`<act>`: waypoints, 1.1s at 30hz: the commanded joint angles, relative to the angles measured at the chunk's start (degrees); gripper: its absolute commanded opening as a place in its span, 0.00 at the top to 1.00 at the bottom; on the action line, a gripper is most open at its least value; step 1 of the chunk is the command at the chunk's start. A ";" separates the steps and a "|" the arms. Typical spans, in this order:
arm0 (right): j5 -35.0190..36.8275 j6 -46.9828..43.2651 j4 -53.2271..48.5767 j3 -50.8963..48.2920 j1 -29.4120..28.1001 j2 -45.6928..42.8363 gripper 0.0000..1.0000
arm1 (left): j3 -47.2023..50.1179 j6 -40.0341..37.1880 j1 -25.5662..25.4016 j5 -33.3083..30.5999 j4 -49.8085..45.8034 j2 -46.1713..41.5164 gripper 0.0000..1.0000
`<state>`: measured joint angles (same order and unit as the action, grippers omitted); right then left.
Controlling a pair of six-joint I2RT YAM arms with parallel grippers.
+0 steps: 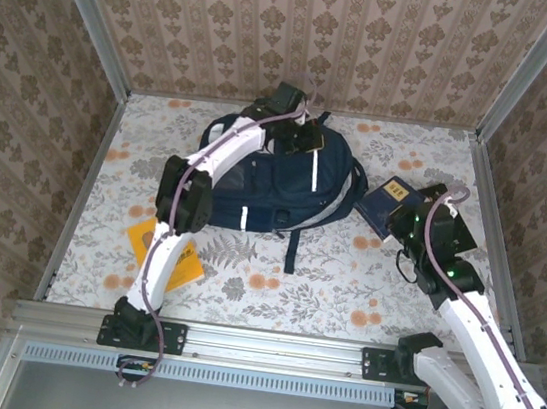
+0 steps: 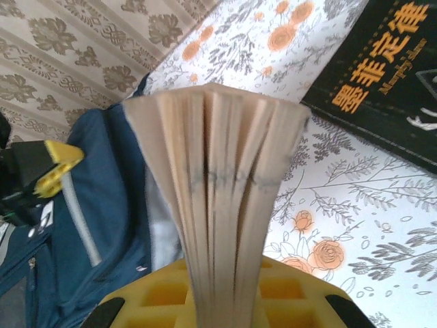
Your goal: Pack the student bag
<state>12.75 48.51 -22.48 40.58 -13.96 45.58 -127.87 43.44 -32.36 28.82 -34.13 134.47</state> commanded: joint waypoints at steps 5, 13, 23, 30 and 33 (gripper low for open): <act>3.42 -3.25 -3.69 3.97 -0.36 -4.28 1.00 | 1.34 -8.50 0.81 7.65 -8.80 -14.63 1.00; -13.59 -6.51 3.51 4.40 -0.20 -4.46 1.00 | 12.50 -8.39 4.75 15.92 -5.28 -26.76 1.00; -37.29 -1.88 16.50 4.24 0.00 3.90 1.00 | 16.36 -2.61 10.02 29.01 2.93 -31.29 1.00; -45.47 7.29 30.49 1.72 -0.04 13.00 1.00 | 15.86 0.94 10.84 32.80 5.85 -31.81 1.00; -46.65 8.74 34.63 2.36 -0.19 17.47 1.00 | 15.73 1.45 10.83 34.38 6.72 -31.90 1.00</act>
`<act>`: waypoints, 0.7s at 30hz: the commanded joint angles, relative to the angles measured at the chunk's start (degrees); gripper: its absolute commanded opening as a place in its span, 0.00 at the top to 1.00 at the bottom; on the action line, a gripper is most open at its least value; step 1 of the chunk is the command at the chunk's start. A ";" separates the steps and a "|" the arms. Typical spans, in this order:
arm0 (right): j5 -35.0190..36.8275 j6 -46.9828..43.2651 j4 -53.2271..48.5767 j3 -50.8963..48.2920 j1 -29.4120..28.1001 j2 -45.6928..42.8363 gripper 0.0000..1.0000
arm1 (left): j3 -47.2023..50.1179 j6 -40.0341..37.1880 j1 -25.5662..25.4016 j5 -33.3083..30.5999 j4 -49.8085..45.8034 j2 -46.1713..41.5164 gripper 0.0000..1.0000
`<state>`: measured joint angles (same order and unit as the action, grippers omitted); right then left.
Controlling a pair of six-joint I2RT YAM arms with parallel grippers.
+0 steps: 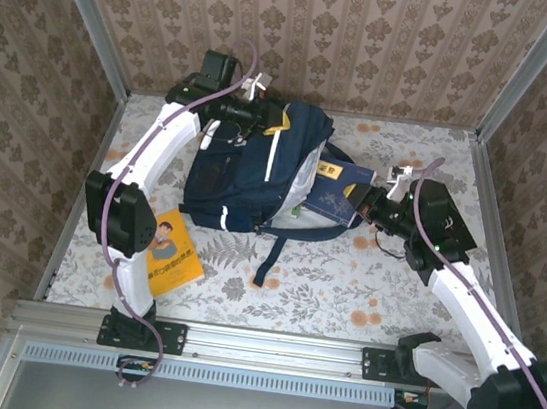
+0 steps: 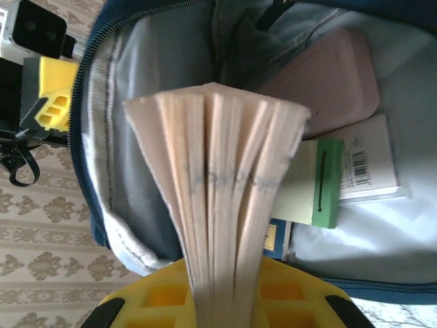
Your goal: Pack the student bag
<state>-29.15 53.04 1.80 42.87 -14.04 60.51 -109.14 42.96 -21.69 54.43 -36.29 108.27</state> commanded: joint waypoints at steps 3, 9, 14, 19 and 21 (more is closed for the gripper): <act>-5.30 4.71 13.75 1.98 -0.78 7.46 1.00 | -3.27 2.63 0.09 10.34 9.99 -5.76 1.00; -7.29 3.96 17.38 8.48 -4.18 18.69 1.00 | -3.56 4.53 0.15 12.54 12.66 -6.11 1.00; -1.18 2.28 15.79 13.31 -8.01 26.98 1.00 | -3.38 6.82 0.10 13.24 15.29 -6.27 1.00; 7.48 0.20 9.30 20.60 -11.98 35.14 0.94 | -3.02 8.32 -0.10 13.85 17.42 -6.48 1.00; 9.32 0.99 8.92 22.93 -13.12 38.45 0.92 | -2.93 8.43 -0.21 14.06 17.64 -6.49 1.00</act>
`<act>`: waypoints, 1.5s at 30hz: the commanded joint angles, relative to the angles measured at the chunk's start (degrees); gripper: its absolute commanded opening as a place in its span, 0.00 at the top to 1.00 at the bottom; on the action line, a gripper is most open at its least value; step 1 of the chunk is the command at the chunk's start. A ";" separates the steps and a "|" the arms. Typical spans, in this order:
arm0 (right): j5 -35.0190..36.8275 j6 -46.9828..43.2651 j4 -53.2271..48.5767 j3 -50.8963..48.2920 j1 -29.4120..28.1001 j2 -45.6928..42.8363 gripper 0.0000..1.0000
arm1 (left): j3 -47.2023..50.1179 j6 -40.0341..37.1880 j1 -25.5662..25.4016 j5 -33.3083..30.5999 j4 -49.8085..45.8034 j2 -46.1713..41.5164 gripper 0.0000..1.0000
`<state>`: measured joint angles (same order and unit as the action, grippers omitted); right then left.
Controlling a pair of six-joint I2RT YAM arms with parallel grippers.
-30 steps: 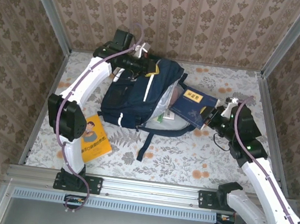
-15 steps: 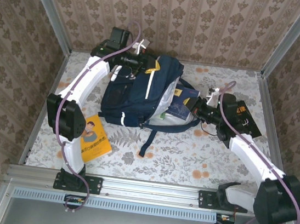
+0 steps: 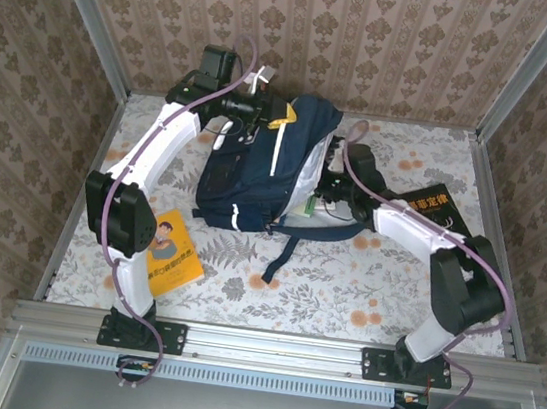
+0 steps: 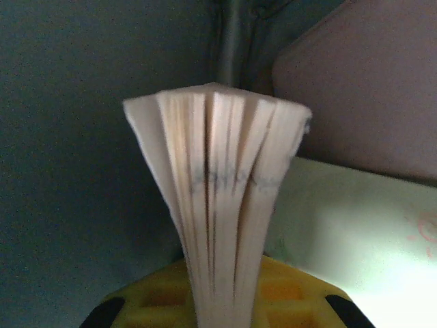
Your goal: Pack the student bag
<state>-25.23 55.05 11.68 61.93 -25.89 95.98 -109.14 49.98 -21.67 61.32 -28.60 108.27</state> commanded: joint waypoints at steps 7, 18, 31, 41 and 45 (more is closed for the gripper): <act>7.19 -1.23 -3.51 11.36 -4.00 10.28 0.53 | -2.56 1.83 -0.83 7.24 10.45 -5.89 1.00; 12.65 -7.02 -9.44 5.62 -2.35 -0.76 0.19 | -1.72 2.63 1.36 5.90 10.55 -4.94 1.00; 30.13 -10.57 -24.59 -3.45 0.30 -17.87 0.21 | -4.35 -8.31 0.91 -4.08 -3.93 -0.88 1.00; 39.70 -11.67 -29.74 -10.25 2.05 -32.60 0.20 | -11.49 -11.44 -4.93 -12.60 -9.83 11.83 0.91; 38.29 -13.19 -30.06 -10.50 2.07 -33.82 0.19 | -15.97 -14.17 -6.88 -17.79 -15.32 14.16 0.66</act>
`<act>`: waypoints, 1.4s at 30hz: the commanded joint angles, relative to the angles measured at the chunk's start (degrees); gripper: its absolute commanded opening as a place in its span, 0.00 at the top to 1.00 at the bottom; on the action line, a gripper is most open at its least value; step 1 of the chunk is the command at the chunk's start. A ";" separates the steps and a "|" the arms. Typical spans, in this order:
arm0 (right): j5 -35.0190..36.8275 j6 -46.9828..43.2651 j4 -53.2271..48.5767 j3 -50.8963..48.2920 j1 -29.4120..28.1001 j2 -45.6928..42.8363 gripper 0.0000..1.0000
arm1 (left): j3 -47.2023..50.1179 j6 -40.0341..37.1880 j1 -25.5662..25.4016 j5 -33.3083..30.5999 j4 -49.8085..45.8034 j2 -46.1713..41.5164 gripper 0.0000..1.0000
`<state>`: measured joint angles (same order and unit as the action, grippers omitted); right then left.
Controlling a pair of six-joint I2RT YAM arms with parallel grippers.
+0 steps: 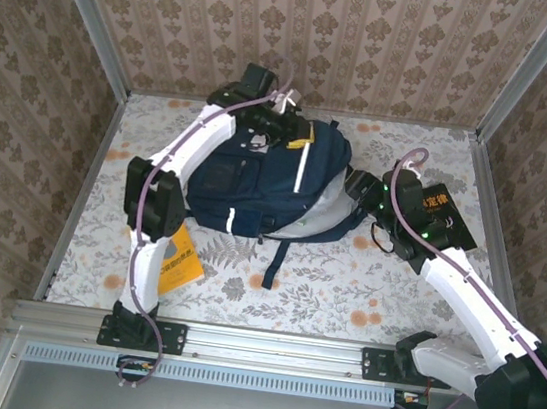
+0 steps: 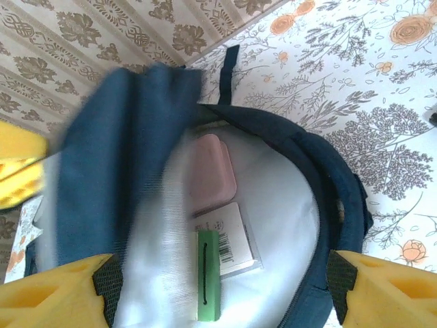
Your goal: Pack the student bag
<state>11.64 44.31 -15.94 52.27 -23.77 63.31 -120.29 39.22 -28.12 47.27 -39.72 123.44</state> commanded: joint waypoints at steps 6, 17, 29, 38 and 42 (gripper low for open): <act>-2.87 -4.94 -0.15 -2.06 -0.37 -2.02 0.20 | -3.72 -9.67 -0.64 -14.80 -11.86 -8.53 0.53; -13.21 -13.92 1.93 8.60 -17.06 14.36 0.21 | 40.61 -3.15 17.74 -31.29 -8.57 -45.91 0.41; -26.97 -19.06 -7.88 39.02 -34.11 49.25 0.20 | 77.57 4.70 41.99 -34.97 -7.90 -62.66 0.24; -31.35 -17.50 -11.63 49.99 -35.47 62.78 0.20 | 88.30 5.06 49.18 -38.24 -1.29 -64.34 0.23; -31.71 -16.98 -13.50 53.49 -35.38 67.06 0.20 | 91.45 6.56 49.96 -34.99 3.53 -61.50 0.24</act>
<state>-17.85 26.98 -26.04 102.28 -59.42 127.76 -30.48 43.79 21.43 10.68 -40.62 60.60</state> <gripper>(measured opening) 0.803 0.764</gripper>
